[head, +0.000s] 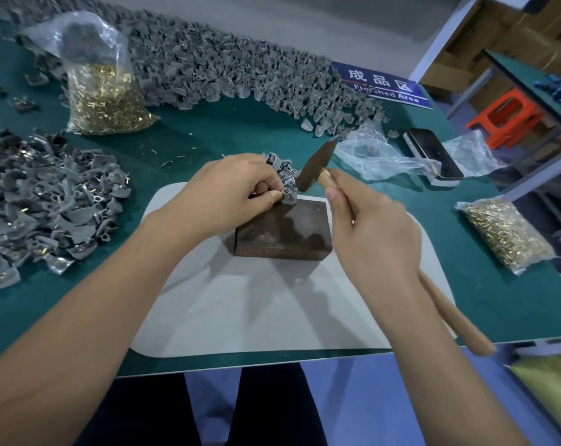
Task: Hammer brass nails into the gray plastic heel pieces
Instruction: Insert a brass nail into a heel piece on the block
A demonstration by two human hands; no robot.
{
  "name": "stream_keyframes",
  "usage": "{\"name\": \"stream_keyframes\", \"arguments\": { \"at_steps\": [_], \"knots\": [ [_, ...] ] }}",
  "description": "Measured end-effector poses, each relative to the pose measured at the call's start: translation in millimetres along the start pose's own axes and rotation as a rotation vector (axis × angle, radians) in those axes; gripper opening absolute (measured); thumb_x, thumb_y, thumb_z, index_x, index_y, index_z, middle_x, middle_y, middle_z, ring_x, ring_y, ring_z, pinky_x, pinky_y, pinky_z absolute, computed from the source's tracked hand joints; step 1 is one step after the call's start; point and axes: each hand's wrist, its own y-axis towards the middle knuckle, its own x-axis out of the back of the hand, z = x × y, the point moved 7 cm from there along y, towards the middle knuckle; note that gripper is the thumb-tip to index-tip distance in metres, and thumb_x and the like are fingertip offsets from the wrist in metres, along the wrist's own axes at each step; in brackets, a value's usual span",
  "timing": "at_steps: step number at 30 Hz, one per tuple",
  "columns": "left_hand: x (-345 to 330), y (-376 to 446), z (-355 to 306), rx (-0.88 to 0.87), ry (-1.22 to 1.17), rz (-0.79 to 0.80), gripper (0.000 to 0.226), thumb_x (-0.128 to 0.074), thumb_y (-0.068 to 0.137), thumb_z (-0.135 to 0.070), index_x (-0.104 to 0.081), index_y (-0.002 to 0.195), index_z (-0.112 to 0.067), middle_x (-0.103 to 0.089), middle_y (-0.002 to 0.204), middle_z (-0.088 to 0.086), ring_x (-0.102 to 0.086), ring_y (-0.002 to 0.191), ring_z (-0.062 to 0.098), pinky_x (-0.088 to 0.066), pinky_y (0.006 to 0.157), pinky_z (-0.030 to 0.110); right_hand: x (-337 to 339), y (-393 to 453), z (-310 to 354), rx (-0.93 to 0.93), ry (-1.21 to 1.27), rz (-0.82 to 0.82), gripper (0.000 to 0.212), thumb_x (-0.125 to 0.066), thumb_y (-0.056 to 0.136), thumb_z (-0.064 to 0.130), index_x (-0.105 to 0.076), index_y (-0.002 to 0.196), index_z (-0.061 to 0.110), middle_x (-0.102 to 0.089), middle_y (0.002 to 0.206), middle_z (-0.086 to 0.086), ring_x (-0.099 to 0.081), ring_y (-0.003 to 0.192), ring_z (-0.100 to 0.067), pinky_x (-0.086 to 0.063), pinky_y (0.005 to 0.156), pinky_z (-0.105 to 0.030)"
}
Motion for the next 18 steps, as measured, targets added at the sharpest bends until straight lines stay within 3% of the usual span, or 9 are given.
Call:
{"name": "stream_keyframes", "arguments": {
  "at_steps": [3,6,10,15,18],
  "knots": [
    [-1.7,-1.2,3.5,0.037,-0.044,-0.037,0.005,-0.063,0.094,-0.038,-0.066,0.097,-0.037,-0.056,0.084,-0.018,-0.050,0.079,0.005,-0.036,0.062,0.021,-0.6,7.5,-18.6,-0.106,0.022,-0.016,0.027,-0.039,0.107,0.043,-0.056,0.127,0.044,-0.070,0.090,0.006,-0.057,0.079,-0.029,-0.038,0.064,-0.037],
    [-3.0,0.1,3.0,0.092,-0.327,-0.053,0.003,-0.063,0.097,-0.031,-0.065,0.096,-0.029,-0.065,0.094,-0.017,-0.059,0.087,0.002,-0.047,0.076,0.028,-11.6,12.2,-48.5,-0.246,0.004,0.054,0.025,-0.043,0.106,0.039,-0.062,0.122,0.038,-0.070,0.096,0.001,-0.058,0.087,-0.032,-0.041,0.071,-0.039],
    [-5.3,0.1,-2.4,0.113,-0.517,-0.023,0.010,-0.060,0.101,-0.017,-0.066,0.094,-0.012,-0.061,0.078,-0.040,-0.053,0.081,-0.025,-0.037,0.070,0.003,-24.1,4.4,-82.2,-0.401,0.112,0.096,0.027,-0.046,0.105,0.043,-0.064,0.123,0.035,-0.074,0.100,0.001,-0.064,0.102,-0.031,-0.051,0.084,-0.042],
    [-3.9,0.9,-0.9,0.165,-0.696,-0.012,0.015,-0.057,0.102,-0.014,-0.065,0.090,-0.012,-0.058,0.069,-0.026,-0.047,0.065,-0.007,-0.035,0.065,0.007,-35.5,-3.9,-90.1,-0.362,-0.043,0.137,0.031,-0.059,0.099,0.044,-0.063,0.129,0.040,-0.068,0.114,-0.005,-0.059,0.112,-0.036,-0.038,0.080,-0.040],
    [-2.3,0.4,2.2,0.181,-0.731,-0.025,0.014,-0.059,0.101,-0.015,-0.067,0.089,-0.014,-0.059,0.069,-0.025,-0.047,0.064,-0.006,-0.036,0.063,0.007,-42.9,-7.3,-83.1,-0.312,-0.124,0.133,0.028,-0.060,0.100,0.037,-0.066,0.127,0.037,-0.061,0.114,-0.010,-0.049,0.115,-0.037,-0.032,0.091,-0.045]
  ]
}}
